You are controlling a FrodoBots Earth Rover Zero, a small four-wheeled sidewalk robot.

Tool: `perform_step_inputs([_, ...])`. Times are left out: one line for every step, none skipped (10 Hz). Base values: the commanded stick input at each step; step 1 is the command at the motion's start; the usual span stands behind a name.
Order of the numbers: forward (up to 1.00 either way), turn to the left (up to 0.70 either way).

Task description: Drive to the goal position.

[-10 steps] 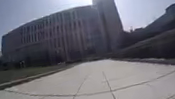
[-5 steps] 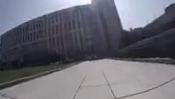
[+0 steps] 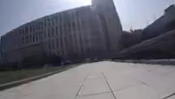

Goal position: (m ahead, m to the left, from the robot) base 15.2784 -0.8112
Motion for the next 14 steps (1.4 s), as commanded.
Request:
perform_step_inputs([0.70, 0.00])
perform_step_inputs([0.70, 0.00])
perform_step_inputs([0.70, 0.00])
perform_step_inputs([0.70, 0.00])
perform_step_inputs([0.70, 0.00])
perform_step_inputs([0.70, 0.00])
perform_step_inputs([0.70, 0.00])
perform_step_inputs([0.70, 0.00])
perform_step_inputs([0.70, 0.00])
perform_step_inputs([0.70, 0.00])
perform_step_inputs([0.70, 0.00])
perform_step_inputs([0.70, 0.00])
perform_step_inputs([0.70, 0.00])
perform_step_inputs([0.70, 0.00])
